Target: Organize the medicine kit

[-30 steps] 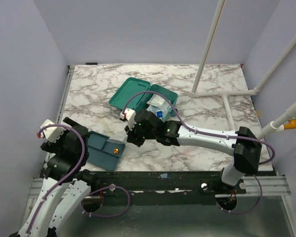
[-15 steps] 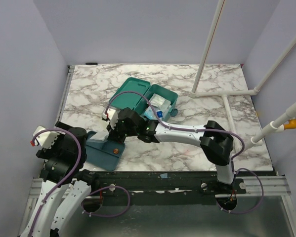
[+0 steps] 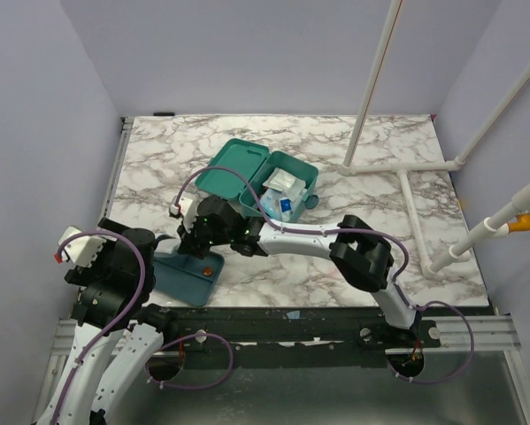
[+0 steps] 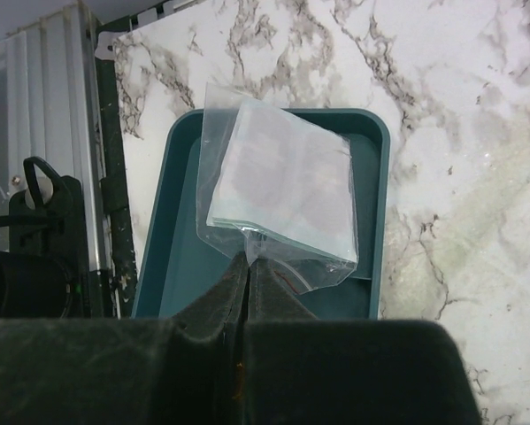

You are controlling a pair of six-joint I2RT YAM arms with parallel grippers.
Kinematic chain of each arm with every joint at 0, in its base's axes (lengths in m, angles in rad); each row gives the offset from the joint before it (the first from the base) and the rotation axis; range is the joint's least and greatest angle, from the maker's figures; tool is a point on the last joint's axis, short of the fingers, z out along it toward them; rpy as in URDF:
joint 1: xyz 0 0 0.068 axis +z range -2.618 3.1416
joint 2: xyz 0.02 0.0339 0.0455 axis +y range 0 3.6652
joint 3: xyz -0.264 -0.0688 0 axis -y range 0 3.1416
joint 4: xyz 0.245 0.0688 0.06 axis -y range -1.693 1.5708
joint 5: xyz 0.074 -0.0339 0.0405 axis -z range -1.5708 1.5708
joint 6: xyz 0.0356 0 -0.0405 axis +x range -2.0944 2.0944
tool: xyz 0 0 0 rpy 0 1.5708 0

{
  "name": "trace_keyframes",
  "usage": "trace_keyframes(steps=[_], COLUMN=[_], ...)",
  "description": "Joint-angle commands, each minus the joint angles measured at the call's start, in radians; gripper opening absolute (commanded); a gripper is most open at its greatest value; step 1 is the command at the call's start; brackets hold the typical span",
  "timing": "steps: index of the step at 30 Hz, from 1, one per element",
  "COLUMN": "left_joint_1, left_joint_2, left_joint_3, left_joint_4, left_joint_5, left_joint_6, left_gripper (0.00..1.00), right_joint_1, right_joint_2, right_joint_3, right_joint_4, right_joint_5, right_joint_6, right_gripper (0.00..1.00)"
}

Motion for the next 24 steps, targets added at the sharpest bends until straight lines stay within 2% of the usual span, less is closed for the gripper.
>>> trace_keyframes(steps=[1, 8, 18, 24], left_joint_1=[0.008, 0.008, 0.008, 0.008], left_joint_2=[-0.003, -0.006, -0.010, -0.013], left_joint_3=[0.014, 0.008, 0.004, 0.001], left_joint_4=[-0.003, 0.024, 0.030, 0.039], left_joint_5=[-0.017, 0.001, 0.010, 0.018], left_joint_6=[0.012, 0.040, 0.049, 0.057], left_gripper=[0.99, 0.99, 0.98, 0.98], right_joint_1=[0.016, 0.021, 0.030, 0.036], right_joint_2=[0.044, 0.064, 0.101, 0.100], right_joint_3=[0.027, -0.019, -0.036, -0.039], right_joint_4=[0.029, 0.054, 0.068, 0.022], right_joint_5=[-0.017, 0.025, 0.175, 0.166], right_joint_6=[0.014, 0.022, 0.054, 0.031], right_gripper=[0.01, 0.01, 0.01, 0.01])
